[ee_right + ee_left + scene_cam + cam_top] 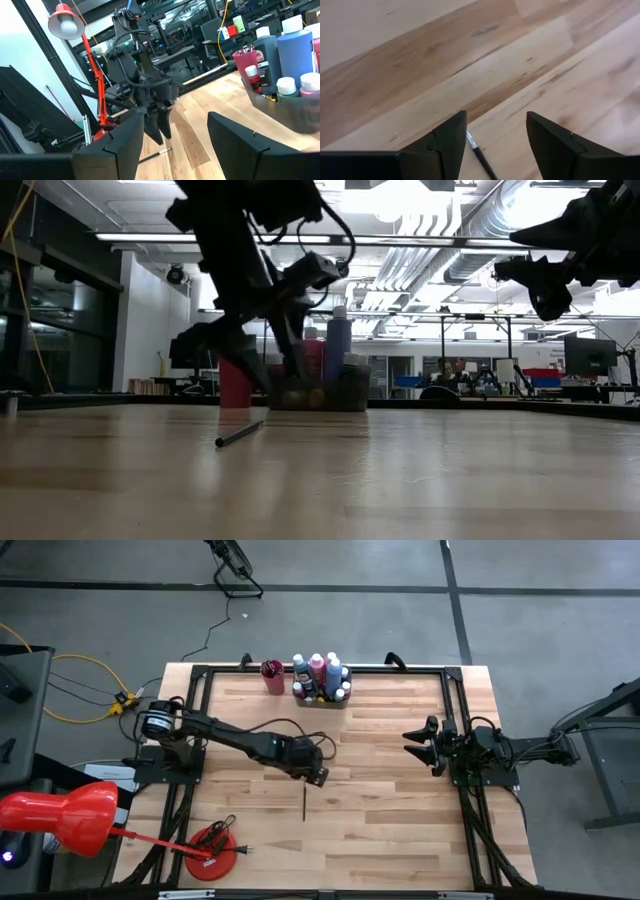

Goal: Pick & Place Paint Supplies
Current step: Put the black paint brush into the pink cup

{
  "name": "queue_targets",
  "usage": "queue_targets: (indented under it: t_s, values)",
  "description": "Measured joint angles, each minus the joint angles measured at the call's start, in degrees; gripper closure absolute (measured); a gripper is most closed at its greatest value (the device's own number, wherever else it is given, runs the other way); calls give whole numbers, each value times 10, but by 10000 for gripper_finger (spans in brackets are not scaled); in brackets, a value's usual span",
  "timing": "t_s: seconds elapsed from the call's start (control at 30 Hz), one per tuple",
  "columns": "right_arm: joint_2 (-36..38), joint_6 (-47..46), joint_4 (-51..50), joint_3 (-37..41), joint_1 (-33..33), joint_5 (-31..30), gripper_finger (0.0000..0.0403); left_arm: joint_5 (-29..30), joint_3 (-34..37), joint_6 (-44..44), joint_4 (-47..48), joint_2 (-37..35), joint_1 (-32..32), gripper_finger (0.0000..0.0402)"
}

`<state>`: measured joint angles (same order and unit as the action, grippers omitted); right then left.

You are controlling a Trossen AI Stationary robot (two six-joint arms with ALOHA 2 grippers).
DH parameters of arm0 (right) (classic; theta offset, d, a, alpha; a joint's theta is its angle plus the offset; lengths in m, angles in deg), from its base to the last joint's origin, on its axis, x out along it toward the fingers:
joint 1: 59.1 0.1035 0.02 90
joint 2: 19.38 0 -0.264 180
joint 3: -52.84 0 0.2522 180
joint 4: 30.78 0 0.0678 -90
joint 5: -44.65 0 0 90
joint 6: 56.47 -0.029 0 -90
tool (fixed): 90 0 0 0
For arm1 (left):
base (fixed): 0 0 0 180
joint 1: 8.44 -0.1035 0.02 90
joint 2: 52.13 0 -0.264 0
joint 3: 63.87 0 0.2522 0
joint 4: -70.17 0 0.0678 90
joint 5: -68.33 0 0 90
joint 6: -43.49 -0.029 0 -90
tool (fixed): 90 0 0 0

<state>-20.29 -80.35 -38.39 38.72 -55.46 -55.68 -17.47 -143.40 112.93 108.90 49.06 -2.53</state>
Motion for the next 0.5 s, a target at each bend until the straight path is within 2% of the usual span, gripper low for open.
queue_targets:
  t_s: [0.1,0.27,0.5]
  values:
    - [0,0,0,0,0,0,190,9,-22,-5,69,5,7,203]
    - [0,0,-1,0,0,0,190,44,-46,0,132,3,24,203]
    - [0,0,-1,0,0,0,190,62,-63,-4,147,16,36,203]
